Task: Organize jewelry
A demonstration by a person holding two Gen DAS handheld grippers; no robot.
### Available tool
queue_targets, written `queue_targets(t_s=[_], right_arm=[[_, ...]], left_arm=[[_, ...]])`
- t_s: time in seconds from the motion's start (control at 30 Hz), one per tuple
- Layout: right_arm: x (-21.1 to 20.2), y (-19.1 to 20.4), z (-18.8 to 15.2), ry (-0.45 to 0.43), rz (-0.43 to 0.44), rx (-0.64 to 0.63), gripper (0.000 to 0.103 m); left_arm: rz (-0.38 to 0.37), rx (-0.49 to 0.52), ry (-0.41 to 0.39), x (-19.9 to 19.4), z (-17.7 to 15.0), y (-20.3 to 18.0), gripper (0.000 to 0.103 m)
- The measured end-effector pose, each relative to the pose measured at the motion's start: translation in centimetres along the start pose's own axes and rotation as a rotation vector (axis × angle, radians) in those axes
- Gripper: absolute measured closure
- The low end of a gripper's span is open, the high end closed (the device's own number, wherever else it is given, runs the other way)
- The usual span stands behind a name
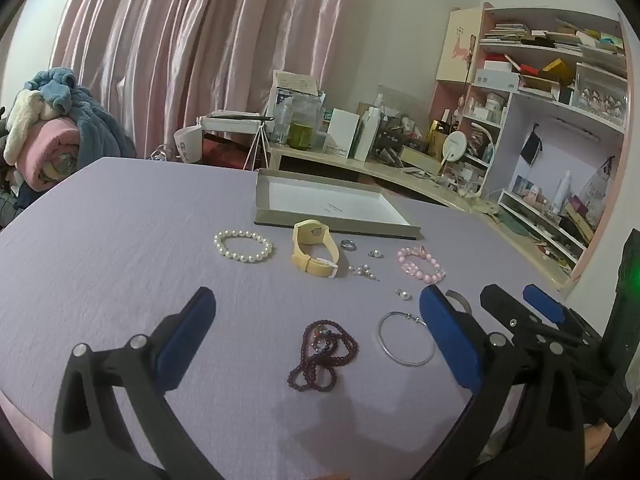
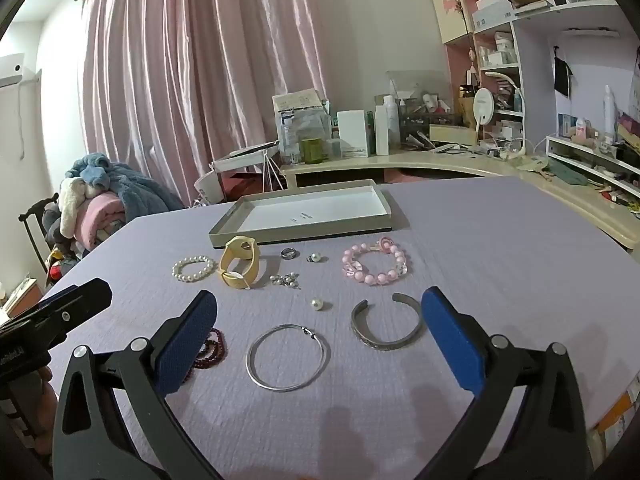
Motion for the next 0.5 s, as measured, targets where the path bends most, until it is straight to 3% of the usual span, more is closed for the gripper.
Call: queue_targets(t_s=[0.5], right_arm=[[0.15, -0.07, -0.28, 0.004, -0.002, -0.001, 0.001]], left_arm=[[0.001, -0.009, -0.005, 0.22, 0.04, 0.33, 0.002]])
Point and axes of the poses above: each gripper's, at about its wrist camera, not at the fingertips, and x roughly the way its jaws point, y to its left, z to its top, the point moved 9 cm from there along x, roughly the way its jaws point, and after that the axes turned 1 degree about -x, right-handed, at the moved point
